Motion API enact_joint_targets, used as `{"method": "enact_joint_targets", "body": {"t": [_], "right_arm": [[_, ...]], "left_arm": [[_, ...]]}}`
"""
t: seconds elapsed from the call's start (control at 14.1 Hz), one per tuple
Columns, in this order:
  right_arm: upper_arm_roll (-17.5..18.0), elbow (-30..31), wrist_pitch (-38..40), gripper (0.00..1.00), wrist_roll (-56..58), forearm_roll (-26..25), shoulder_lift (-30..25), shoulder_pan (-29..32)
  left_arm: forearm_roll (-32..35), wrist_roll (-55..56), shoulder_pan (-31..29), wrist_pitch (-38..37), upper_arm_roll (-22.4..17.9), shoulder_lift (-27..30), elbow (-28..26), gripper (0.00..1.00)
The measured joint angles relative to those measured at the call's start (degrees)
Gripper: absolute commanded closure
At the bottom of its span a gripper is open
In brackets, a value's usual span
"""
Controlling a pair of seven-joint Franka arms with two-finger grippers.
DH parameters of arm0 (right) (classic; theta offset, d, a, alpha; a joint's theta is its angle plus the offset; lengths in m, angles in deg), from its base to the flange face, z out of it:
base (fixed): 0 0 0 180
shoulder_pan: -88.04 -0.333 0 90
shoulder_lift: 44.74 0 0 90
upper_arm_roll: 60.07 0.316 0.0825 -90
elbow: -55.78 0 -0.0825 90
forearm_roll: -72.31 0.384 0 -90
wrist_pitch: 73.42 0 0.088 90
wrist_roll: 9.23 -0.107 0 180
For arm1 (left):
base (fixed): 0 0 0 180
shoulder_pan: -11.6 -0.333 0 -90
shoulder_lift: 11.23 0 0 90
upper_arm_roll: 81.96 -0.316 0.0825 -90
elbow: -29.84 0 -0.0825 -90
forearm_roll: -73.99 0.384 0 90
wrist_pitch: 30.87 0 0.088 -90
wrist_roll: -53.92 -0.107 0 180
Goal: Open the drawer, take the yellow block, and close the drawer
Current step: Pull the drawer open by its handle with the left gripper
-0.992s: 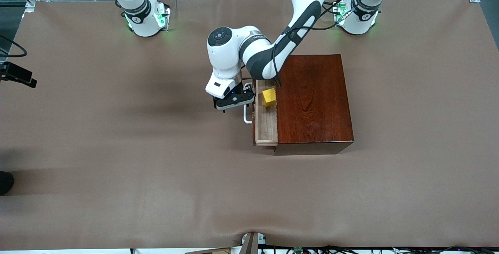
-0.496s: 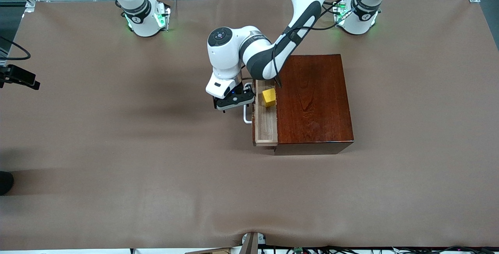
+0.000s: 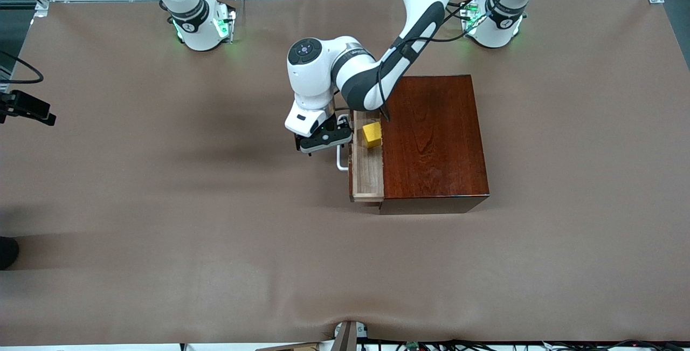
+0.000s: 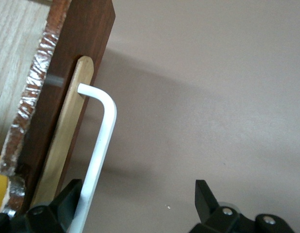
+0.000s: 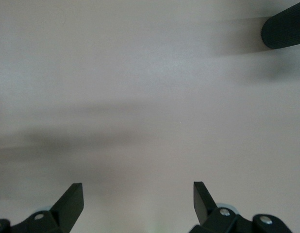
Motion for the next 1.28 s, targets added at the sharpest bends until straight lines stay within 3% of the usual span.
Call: {"method": "enact_joint_targets", "body": {"t": [0.71, 0.92, 1.06, 1.28], "right_arm": [[0.1, 0.0, 0.0, 0.0, 0.0, 0.0, 0.0, -0.1], [0.1, 0.0, 0.0, 0.0, 0.0, 0.0, 0.0, -0.2], [0.1, 0.0, 0.0, 0.0, 0.0, 0.0, 0.0, -0.2], [0.1, 0.0, 0.0, 0.0, 0.0, 0.0, 0.0, -0.2]], "left_arm": [[-2.2, -2.0, -0.2, 0.5, -0.2, 0.0, 0.2, 0.0], [-6.0, -6.0, -0.8, 1.0, -0.2, 0.1, 0.2, 0.0], [-9.7, -10.4, -1.0, 6.2, 0.4, -0.5, 0.2, 0.0], [-10.6, -13.4, -1.2, 6.8, 0.8, -0.8, 0.2, 0.0]]}}
